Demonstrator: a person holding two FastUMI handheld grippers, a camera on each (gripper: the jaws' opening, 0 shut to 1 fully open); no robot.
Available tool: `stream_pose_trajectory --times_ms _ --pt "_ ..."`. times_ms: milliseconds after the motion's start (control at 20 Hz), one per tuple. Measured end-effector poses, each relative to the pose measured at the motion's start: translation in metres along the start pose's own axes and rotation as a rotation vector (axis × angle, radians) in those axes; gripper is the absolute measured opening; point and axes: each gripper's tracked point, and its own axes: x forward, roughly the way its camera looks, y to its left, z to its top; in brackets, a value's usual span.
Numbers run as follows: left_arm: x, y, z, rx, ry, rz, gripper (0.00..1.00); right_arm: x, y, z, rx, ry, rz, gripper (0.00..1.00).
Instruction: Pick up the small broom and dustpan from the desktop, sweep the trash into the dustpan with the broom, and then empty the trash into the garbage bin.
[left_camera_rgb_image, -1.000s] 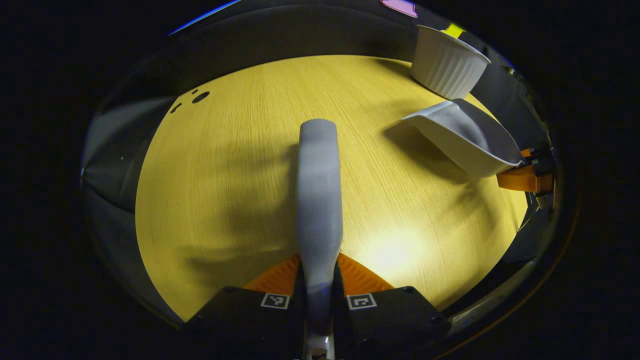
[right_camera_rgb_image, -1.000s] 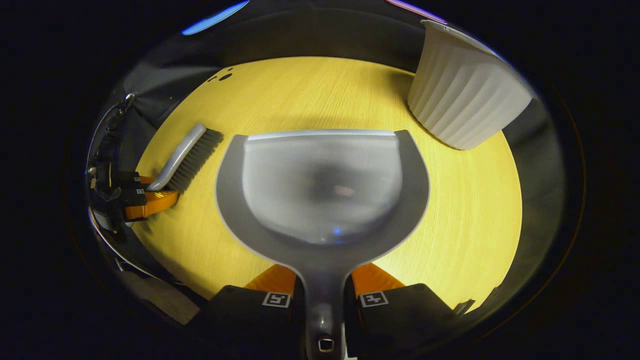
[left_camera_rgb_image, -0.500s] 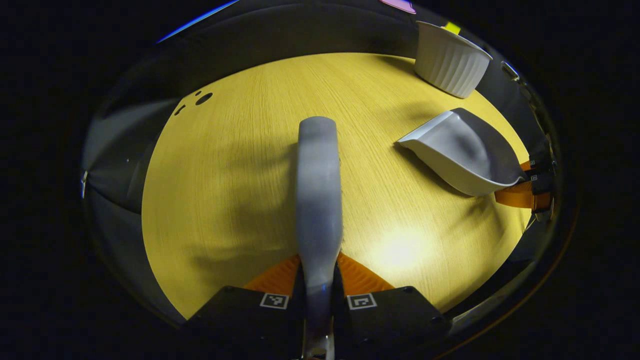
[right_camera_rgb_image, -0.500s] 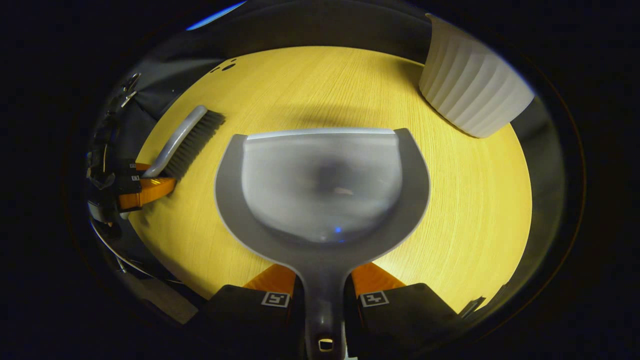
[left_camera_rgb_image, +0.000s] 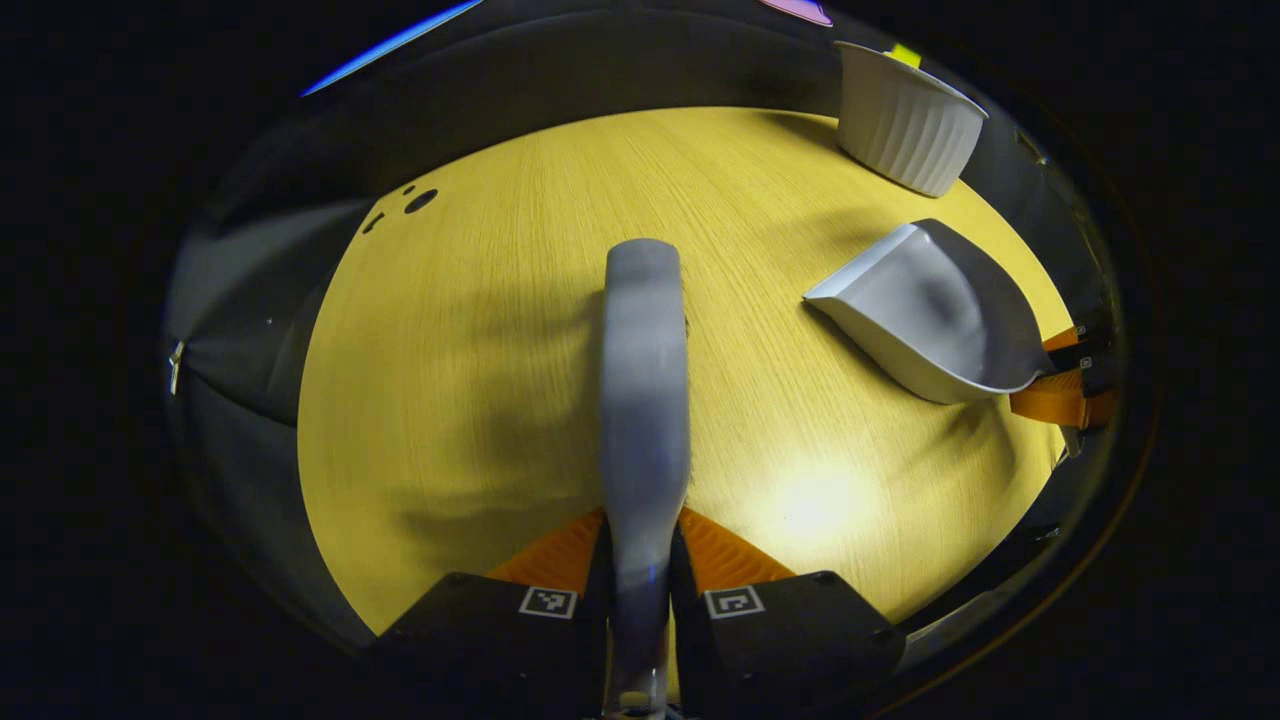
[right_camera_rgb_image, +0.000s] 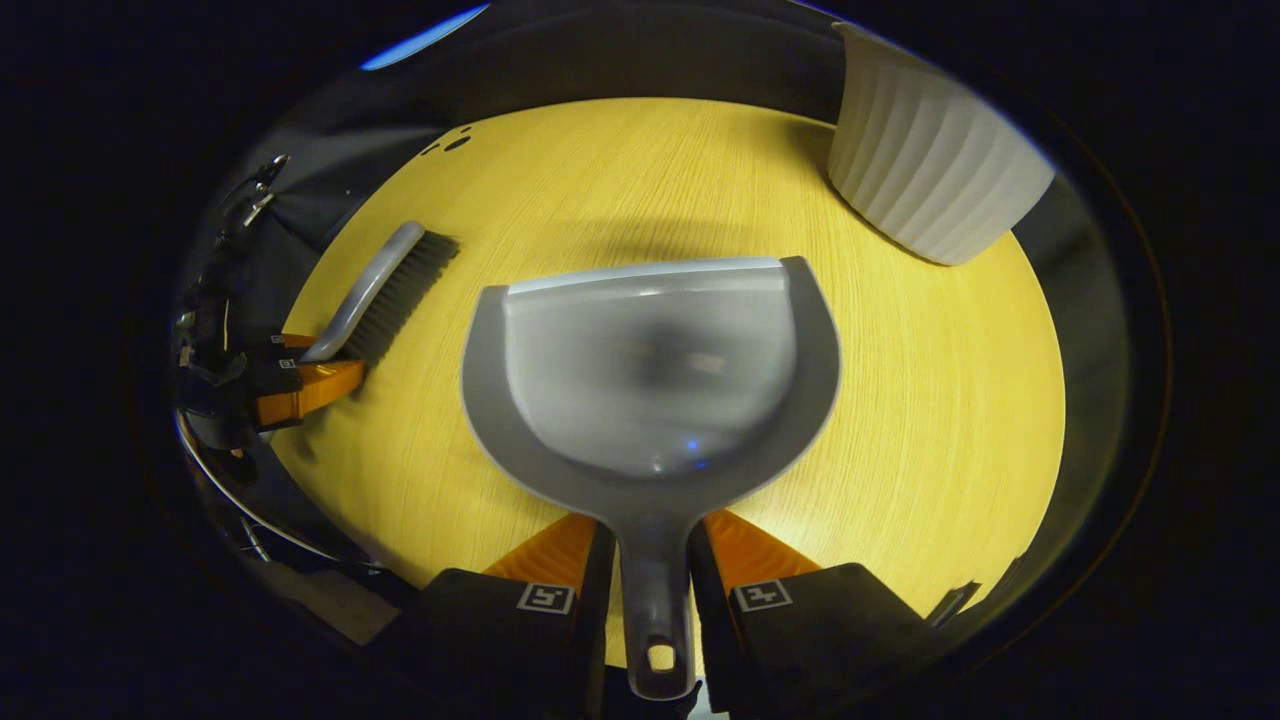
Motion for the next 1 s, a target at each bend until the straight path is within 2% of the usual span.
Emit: stream_pose_trajectory --times_ms 150,200,550,600,900,1000 --pt "-0.011 0.002 0.007 0.012 -0.034 0.012 0.34 -0.015 -0.001 0.003 0.012 -0.027 0.006 0.43" --pt "-0.016 0.000 0.009 0.009 -0.046 0.010 0.38 -0.023 0.000 0.003 0.011 -0.038 0.008 0.43" --pt "-0.048 0.001 0.029 0.010 -0.140 0.009 0.39 -0.079 0.005 0.034 0.026 -0.196 0.013 0.43" --pt "-0.055 0.001 0.035 0.020 -0.169 0.014 0.36 -0.085 0.006 0.039 0.029 -0.227 0.013 0.43" --pt "-0.109 0.001 0.083 0.089 -0.382 0.051 0.38 -0.129 0.011 0.075 0.083 -0.423 0.002 0.43" --pt "-0.136 -0.006 0.103 0.086 -0.481 0.027 0.36 -0.148 0.010 0.089 0.095 -0.493 -0.010 0.43"
